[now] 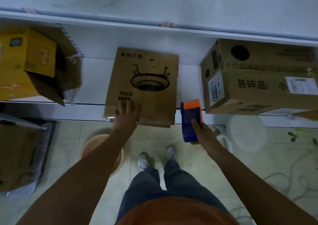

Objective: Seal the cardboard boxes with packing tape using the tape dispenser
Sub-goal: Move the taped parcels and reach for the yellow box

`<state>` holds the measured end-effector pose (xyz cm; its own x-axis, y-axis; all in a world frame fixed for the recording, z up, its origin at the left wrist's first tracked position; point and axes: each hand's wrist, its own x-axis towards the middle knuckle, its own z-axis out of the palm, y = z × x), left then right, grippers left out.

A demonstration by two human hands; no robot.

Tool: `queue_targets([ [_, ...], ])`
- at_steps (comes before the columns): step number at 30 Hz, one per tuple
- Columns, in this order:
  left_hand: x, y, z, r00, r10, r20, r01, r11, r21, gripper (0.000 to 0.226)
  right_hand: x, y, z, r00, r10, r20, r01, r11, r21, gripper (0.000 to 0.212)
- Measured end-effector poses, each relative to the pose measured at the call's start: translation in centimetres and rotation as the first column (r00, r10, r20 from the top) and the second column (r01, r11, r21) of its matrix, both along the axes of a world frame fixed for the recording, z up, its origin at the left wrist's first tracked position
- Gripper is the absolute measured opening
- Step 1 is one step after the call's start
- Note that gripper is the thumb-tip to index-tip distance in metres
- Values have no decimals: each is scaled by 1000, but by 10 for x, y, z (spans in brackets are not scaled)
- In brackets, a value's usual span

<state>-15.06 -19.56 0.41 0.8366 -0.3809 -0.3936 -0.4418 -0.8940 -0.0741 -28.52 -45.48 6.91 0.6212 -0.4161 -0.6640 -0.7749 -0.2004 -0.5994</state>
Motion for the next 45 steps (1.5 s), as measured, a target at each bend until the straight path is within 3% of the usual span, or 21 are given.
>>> queue_targets([
  [4,1,9,6,976,-202,87,203,979,-3,50,-11,-3,11,996,-86,-5,86,996,30,54],
  [8,14,2,58,955,-265,134,274,960,-51,39,-26,-12,29,975,-218,47,215,974,69,53],
  [11,20,-15,110,948,-226,222,263,953,-153,34,-36,-22,47,934,-332,132,314,939,140,44],
  [14,24,-32,158,944,-79,322,214,886,-412,15,-45,-32,58,887,-417,198,389,906,168,44],
  [17,37,-46,194,934,17,356,180,838,-515,19,-46,-38,72,817,-495,296,453,868,202,43],
  [23,52,-56,206,948,278,156,-134,793,-595,24,-37,-33,107,720,-509,471,436,861,264,40],
  [28,30,-58,201,910,415,-2,-298,651,-699,21,-17,-20,128,732,-429,529,331,903,275,23],
  [32,4,-75,191,925,380,3,-251,617,-746,23,-1,-12,117,785,-383,487,256,916,308,38],
  [36,-6,-87,185,970,243,29,-142,655,-742,26,11,-1,111,826,-379,417,219,898,382,43],
  [39,-10,-93,180,991,29,-133,-119,661,-741,47,21,3,112,815,-414,405,227,871,435,36],
  [42,-16,-97,169,934,40,-354,-277,706,-651,70,32,2,116,806,-454,379,238,835,496,24],
  [45,-26,-96,156,927,43,-373,-271,765,-585,81,36,-3,118,837,-412,360,222,857,465,28],
])
